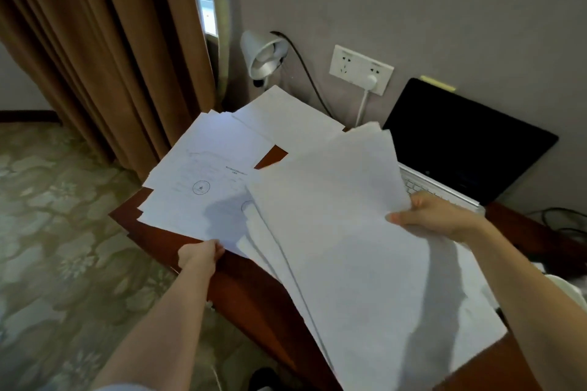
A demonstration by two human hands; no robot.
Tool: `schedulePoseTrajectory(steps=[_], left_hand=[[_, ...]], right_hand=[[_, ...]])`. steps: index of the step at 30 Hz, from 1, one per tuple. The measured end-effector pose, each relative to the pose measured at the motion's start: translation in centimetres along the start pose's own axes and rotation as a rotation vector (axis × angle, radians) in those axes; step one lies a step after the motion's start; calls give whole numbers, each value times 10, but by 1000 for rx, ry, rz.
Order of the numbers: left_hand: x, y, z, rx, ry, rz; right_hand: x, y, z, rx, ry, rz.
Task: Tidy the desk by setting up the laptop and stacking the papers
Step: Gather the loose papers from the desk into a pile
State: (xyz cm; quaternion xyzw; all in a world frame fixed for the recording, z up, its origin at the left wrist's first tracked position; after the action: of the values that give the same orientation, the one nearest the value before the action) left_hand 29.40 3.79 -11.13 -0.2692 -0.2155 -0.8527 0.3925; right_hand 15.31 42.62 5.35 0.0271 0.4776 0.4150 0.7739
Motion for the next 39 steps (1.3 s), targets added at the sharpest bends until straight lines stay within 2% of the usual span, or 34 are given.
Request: schedulePoseTrajectory(steps=[2, 5, 7, 10, 13, 15, 17, 18, 21, 22, 24, 28, 35, 39], left_hand=[[4, 4, -1, 74, -17, -147], [-1, 4, 10, 72, -80, -391], [-16, 4, 18, 43, -98, -471], [-35, 7, 31, 15, -129, -621], [-49, 16, 41, -45, -123, -640], [-55, 26, 43, -57, -103, -634], [-57, 36, 42, 7, -123, -600], [-57, 43, 42, 93, -141, -529], [-62, 55, 43, 279, -80, -104], [-64, 54, 41, 278, -27, 32], [-67, 49, 36, 219, 44, 139], [-60, 56, 34, 274, -81, 55], [-23, 53, 41, 254, -300, -170], [32, 25, 46, 95, -381, -137]], right_hand=[[-14, -2, -10, 52, 23, -80], [-42, -20, -38, 76, 80, -142], [-65, -40, -62, 66, 127, -115], [-96, -81, -95, -26, 216, -34], [-110, -132, -127, -154, 270, 174], [-109, -165, -149, -159, 283, 378], [-98, -190, -167, -107, 273, 503], [-91, -197, -172, -70, 258, 531], [-75, -204, -182, 4, 265, 609], [-73, -204, -183, 12, 269, 598], [-71, -206, -181, -6, 284, 541], [-61, -221, -170, -118, 286, 372], [-53, -225, -163, -94, 234, 270], [-61, -219, -165, -122, 217, 12]])
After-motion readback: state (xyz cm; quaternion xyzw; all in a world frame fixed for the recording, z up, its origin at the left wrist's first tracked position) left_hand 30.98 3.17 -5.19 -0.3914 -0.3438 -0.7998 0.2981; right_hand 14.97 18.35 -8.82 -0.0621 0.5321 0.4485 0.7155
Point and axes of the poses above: each hand's wrist, its own z-axis away from the middle knuckle, its own y-axis out of the back of the hand, x = y × z, the point moved 5 cm from there along -z, towards the middle knuckle, and after that the axes turned 4 degrees about -z, right-handed, at the moved point
